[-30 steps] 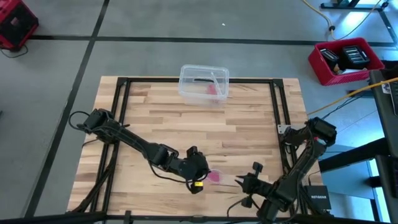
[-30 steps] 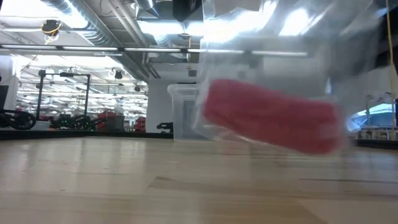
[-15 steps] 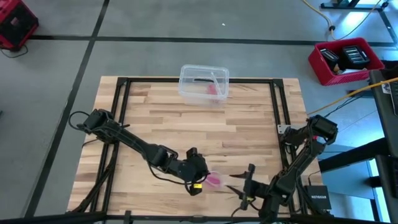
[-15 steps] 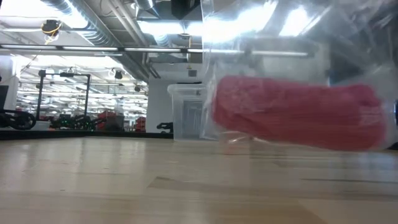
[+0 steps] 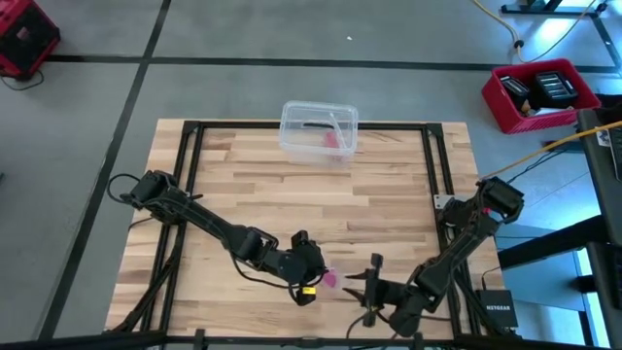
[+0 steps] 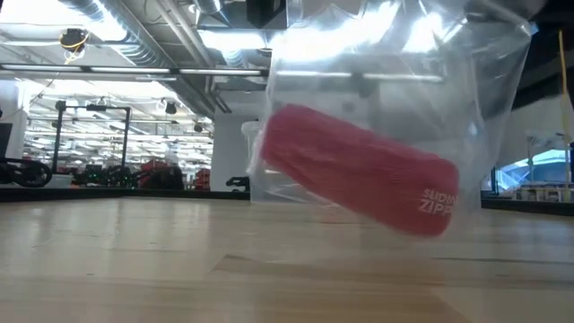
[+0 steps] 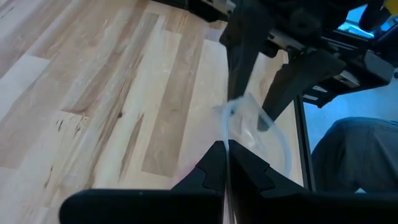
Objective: Roll bandage
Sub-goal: Put the rolled pink bandage into the transparent zip bag, then close the transparent zip bag
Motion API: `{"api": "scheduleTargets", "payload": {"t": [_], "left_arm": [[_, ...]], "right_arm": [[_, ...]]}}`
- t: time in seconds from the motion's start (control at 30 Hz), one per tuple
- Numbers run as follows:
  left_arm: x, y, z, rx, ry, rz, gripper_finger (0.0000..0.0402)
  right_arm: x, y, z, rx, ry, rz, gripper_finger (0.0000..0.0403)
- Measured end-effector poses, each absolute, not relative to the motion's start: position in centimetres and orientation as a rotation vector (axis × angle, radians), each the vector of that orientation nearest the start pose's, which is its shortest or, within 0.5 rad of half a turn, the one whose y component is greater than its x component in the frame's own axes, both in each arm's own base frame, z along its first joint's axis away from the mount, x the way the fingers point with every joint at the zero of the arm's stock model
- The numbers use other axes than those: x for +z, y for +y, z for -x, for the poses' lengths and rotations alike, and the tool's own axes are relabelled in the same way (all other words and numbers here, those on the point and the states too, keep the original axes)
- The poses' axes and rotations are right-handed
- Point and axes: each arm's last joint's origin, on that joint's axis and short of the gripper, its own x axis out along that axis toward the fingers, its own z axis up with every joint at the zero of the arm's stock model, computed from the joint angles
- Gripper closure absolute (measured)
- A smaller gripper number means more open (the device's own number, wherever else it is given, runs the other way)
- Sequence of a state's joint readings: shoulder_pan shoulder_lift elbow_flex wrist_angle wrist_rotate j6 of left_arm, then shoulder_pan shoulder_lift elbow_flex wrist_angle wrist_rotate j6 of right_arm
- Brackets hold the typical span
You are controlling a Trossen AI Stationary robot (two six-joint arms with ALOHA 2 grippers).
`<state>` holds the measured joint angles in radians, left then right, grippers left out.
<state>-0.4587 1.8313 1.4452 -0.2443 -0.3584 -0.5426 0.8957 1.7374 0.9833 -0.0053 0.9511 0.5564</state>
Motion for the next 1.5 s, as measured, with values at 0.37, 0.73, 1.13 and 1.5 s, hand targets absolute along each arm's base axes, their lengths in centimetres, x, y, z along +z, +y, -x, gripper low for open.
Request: {"api": "scheduleTargets", "payload": {"t": [0.37,0.73,1.13,1.5], "left_arm": [[26.6,-17.4,-37.6,0.061,0.585,0.273,0.0398],[26.5,-17.5,-37.5,-0.007,0.609,0.199,0.0384],[29.2,-17.4,-35.5,-0.084,0.604,0.085,0.0264],[25.3,-20.7,-33.2,-0.057,0.854,0.014,0.027]], "right_arm": [[17.9,25.4,-23.4,-0.105,0.482,0.07,0.0385],[19.4,26.9,-22.6,-0.07,0.492,0.116,0.0396],[20.1,27.6,-21.9,-0.062,0.531,0.097,0.0399],[20.1,27.6,-21.9,-0.07,0.525,0.097,0.0399]]}}
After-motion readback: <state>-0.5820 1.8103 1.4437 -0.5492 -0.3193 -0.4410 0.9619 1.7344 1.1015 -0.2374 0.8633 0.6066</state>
